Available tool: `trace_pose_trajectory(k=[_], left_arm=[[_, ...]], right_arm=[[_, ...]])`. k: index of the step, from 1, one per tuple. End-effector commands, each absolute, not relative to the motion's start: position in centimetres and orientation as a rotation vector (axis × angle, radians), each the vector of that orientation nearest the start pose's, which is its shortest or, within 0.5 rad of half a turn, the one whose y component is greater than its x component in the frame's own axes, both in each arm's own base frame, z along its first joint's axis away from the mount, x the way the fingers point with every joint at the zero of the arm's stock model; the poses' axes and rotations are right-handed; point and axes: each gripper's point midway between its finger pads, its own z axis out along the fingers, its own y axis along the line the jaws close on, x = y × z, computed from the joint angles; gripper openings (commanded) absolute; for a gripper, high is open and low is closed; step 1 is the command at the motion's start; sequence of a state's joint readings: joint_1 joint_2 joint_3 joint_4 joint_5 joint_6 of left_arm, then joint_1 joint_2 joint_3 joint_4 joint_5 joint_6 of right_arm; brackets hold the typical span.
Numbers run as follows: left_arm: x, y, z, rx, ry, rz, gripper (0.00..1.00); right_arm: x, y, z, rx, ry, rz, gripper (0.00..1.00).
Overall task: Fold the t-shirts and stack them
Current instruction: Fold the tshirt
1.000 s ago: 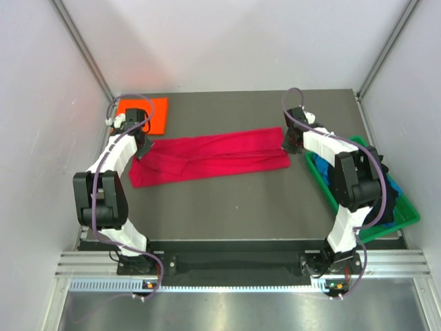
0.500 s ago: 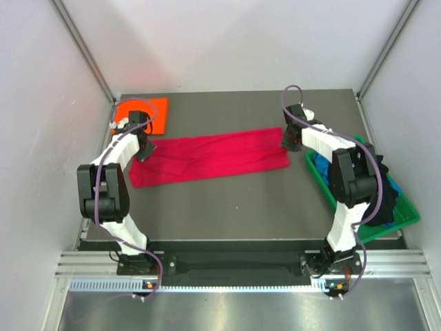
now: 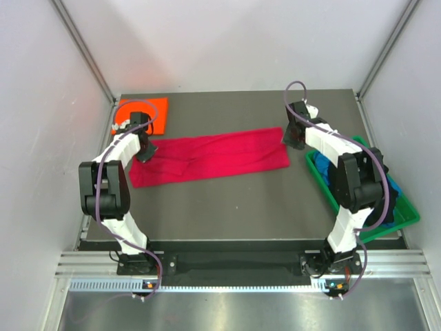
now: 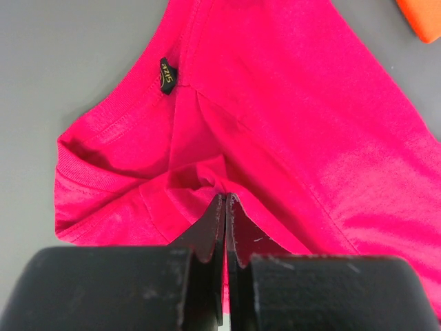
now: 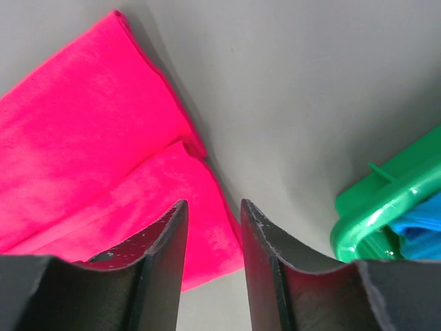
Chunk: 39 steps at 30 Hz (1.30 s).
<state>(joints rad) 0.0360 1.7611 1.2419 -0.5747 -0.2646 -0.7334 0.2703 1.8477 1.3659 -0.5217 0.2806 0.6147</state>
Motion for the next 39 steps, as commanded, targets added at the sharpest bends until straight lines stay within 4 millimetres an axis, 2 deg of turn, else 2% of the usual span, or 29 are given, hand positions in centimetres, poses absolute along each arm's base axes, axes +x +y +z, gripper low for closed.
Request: trace_pose_trajectory(k=[1, 4, 8, 17, 21, 27, 30, 39], left_arm=[[41.8, 3.4, 8.0, -1.045, 2.326, 0.066, 0.00], [41.7, 3.5, 7.9, -1.047, 2.328, 0.069, 0.00], [41.9, 3.4, 8.1, -1.046, 2.325, 0.066, 0.00], [42.2, 2.9, 8.2, -1.034, 2.335, 0.029, 0.00], [41.7, 3.1, 7.9, -1.034, 2.350, 0.057, 0.00], [41.4, 3.4, 7.5, -1.038, 2.354, 0.086, 0.00], [41.6, 3.5, 7.6, -1.035, 2.343, 0.094, 0.00], [41.2, 3.7, 7.0, -1.033, 2.386, 0.127, 0.00]], right_arm=[[43.6, 8.8, 10.9, 0.536, 2.380, -0.004, 0.38], [43.8, 9.0, 11.2, 0.527, 2.377, 0.005, 0.40], [43.2, 10.7, 10.5, 0.485, 2.408, 0.074, 0.36], [40.5, 12.0, 6.7, 0.419, 2.495, 0.102, 0.32], [38.8, 10.7, 4.6, 0.409, 2.532, 0.003, 0.31], [37.1, 9.3, 3.1, 0.412, 2.539, -0.074, 0.21], [36.6, 8.9, 3.0, 0.419, 2.527, -0.090, 0.19], [37.6, 8.8, 4.8, 0.418, 2.481, -0.086, 0.20]])
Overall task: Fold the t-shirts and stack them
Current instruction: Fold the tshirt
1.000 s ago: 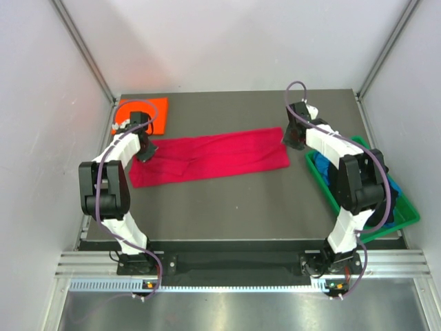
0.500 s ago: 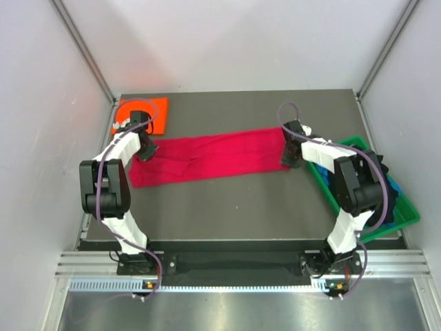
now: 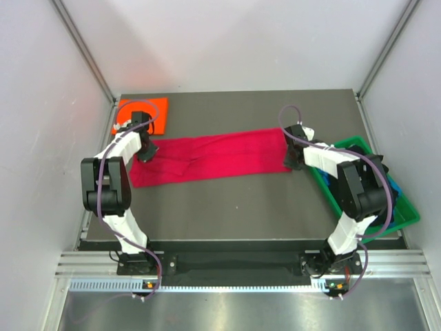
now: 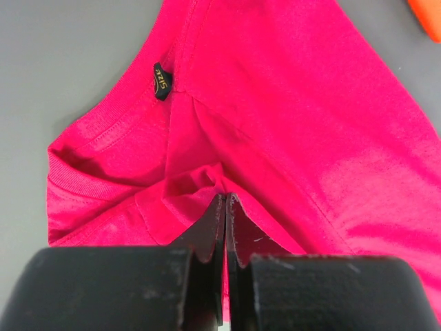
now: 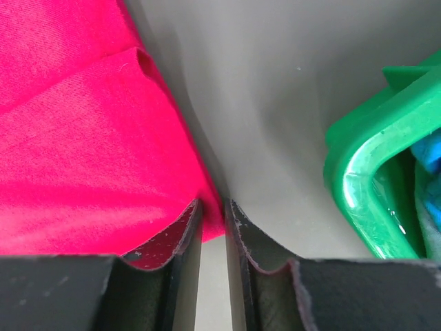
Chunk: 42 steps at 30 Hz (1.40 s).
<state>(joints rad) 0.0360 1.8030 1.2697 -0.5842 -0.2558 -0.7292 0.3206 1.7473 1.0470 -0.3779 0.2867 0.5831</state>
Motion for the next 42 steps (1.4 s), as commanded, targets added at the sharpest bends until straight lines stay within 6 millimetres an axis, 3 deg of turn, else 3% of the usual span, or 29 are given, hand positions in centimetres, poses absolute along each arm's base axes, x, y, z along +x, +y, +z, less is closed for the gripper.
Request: trace_pose_trajectory(k=[1, 5, 9, 12, 16, 19, 20, 22, 23, 24, 25, 26, 27, 28, 29, 33, 37, 42], left_arm=[[41.3, 3.5, 7.2, -1.027, 2.386, 0.114, 0.01], [42.1, 3.3, 9.1, -0.995, 2.367, 0.081, 0.23], [42.7, 4.2, 11.9, -0.951, 2.319, 0.113, 0.45], [42.8, 4.1, 13.7, -0.887, 2.296, 0.084, 0.45], [42.0, 3.3, 13.5, -0.864, 2.330, -0.092, 0.42], [40.3, 6.8, 11.9, -1.039, 2.316, -0.284, 0.36], [40.4, 7.8, 12.1, -1.047, 2.280, -0.321, 0.36], [39.1, 11.2, 11.9, -1.115, 2.213, -0.311, 0.37], [38.8, 12.1, 12.0, -1.141, 2.189, -0.321, 0.37], [38.7, 12.8, 12.2, -1.152, 2.164, -0.338, 0.37], [38.3, 13.0, 12.0, -1.164, 2.152, -0.362, 0.37], [38.2, 13.4, 12.2, -1.161, 2.136, -0.388, 0.38], [38.2, 13.3, 12.1, -1.156, 2.138, -0.401, 0.38], [38.1, 13.0, 11.9, -1.144, 2.151, -0.413, 0.38], [38.2, 12.3, 12.0, -1.113, 2.157, -0.455, 0.39], [37.9, 11.9, 12.2, -1.040, 2.161, -0.407, 0.33], [38.5, 8.6, 12.3, -0.912, 2.229, -0.403, 0.29], [37.6, 5.1, 10.9, -0.849, 2.307, -0.446, 0.24]], right_arm=[[37.6, 8.9, 5.0, 0.416, 2.483, -0.078, 0.20], [37.5, 9.3, 6.4, 0.411, 2.470, -0.053, 0.32], [37.4, 9.6, 8.6, 0.384, 2.427, -0.010, 0.36], [37.4, 11.1, 10.5, 0.297, 2.387, 0.082, 0.39], [38.9, 15.7, 13.5, 0.047, 2.262, 0.245, 0.40], [38.9, 22.3, 14.8, -0.229, 2.195, 0.402, 0.42], [39.6, 24.2, 16.8, -0.271, 2.146, 0.440, 0.43], [39.3, 27.8, 16.8, -0.397, 2.127, 0.437, 0.44], [39.9, 29.4, 18.6, -0.424, 2.081, 0.449, 0.46], [40.0, 30.4, 18.7, -0.447, 2.071, 0.448, 0.47], [40.1, 31.3, 17.3, -0.465, 2.104, 0.434, 0.47], [40.5, 32.3, 18.3, -0.415, 2.111, 0.453, 0.47], [41.1, 31.9, 17.7, -0.345, 2.152, 0.414, 0.46], [40.7, 31.1, 14.8, -0.262, 2.281, 0.370, 0.46], [40.9, 30.9, 14.7, -0.217, 2.308, 0.358, 0.45], [39.6, 29.1, 11.1, -0.117, 2.428, 0.335, 0.43], [39.1, 26.0, 9.1, -0.058, 2.481, 0.288, 0.42], [38.3, 21.6, 6.0, -0.021, 2.539, 0.194, 0.41]])
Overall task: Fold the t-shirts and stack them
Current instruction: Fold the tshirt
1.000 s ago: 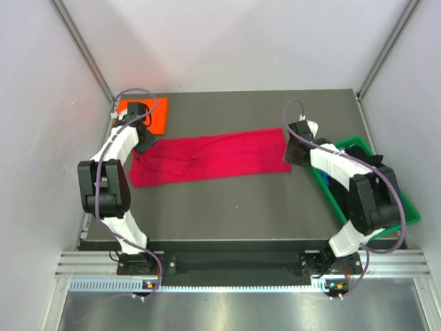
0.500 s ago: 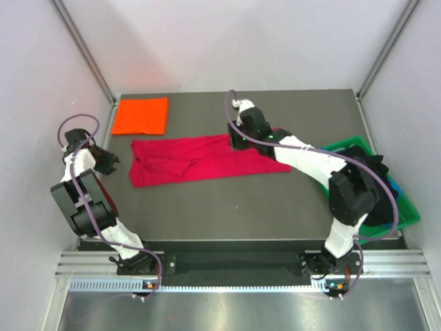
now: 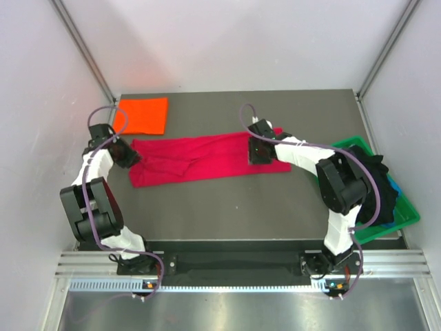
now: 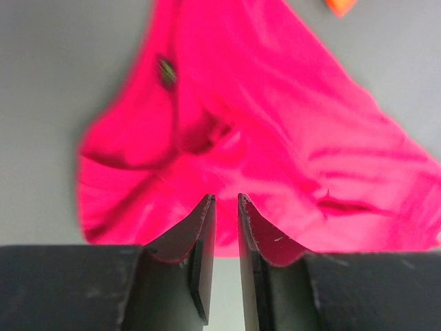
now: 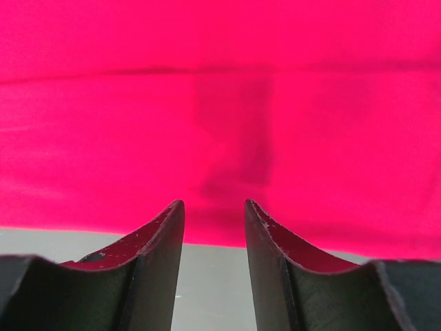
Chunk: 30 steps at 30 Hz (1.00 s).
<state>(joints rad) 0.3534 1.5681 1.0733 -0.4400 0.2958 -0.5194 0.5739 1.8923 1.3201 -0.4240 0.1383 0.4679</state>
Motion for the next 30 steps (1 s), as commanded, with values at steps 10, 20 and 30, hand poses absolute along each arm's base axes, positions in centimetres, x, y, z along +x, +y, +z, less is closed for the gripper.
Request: trace_pose_trajectory(k=[10, 20, 30], left_arm=[[35.1, 5.9, 9.0, -0.845, 2.392, -0.284, 0.25], [31.9, 9.9, 8.2, -1.192, 2.291, -0.229, 0.27], [30.7, 8.1, 4.7, -1.278, 2.268, -0.392, 0.37]], right_arm=[[36.7, 15.8, 2.7, 0.044, 2.598, 0.086, 0.40], [37.0, 16.3, 2.8, 0.045, 2.594, 0.171, 0.40], [36.8, 15.1, 2.5, 0.077, 2.596, 0.205, 0.40]])
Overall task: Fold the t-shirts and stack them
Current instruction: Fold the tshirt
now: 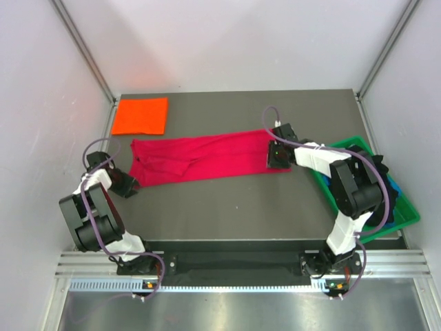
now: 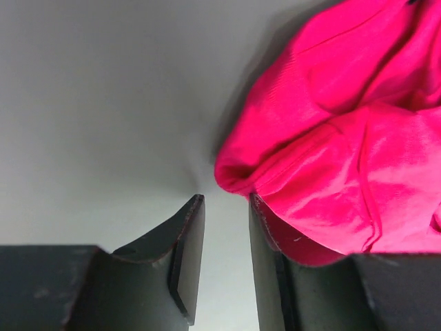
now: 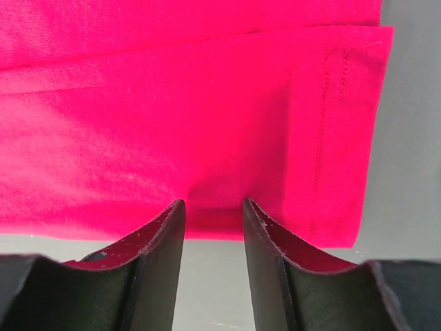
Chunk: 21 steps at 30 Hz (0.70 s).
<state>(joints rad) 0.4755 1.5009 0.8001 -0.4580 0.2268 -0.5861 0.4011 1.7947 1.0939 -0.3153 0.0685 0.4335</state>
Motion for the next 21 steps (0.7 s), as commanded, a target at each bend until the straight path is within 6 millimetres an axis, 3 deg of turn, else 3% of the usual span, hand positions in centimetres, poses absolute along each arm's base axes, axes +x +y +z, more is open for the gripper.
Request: trace_pose_trajectory(k=[1, 9, 21], left_arm=[[30.7, 8.2, 4.5, -1.282, 2.269, -0.377, 0.38], [30.0, 9.2, 2.3, -1.328, 2.298, -0.289, 0.34], [30.1, 11.3, 3.1, -1.289, 2.300, -0.141, 0.22]], right_arm=[[36.7, 15.1, 2.5, 0.080, 2.598, 0.209, 0.40], [36.9, 14.8, 2.6, 0.088, 2.597, 0.210, 0.40], [36.4, 13.1, 1.7, 0.133, 2.617, 0.180, 0.40]])
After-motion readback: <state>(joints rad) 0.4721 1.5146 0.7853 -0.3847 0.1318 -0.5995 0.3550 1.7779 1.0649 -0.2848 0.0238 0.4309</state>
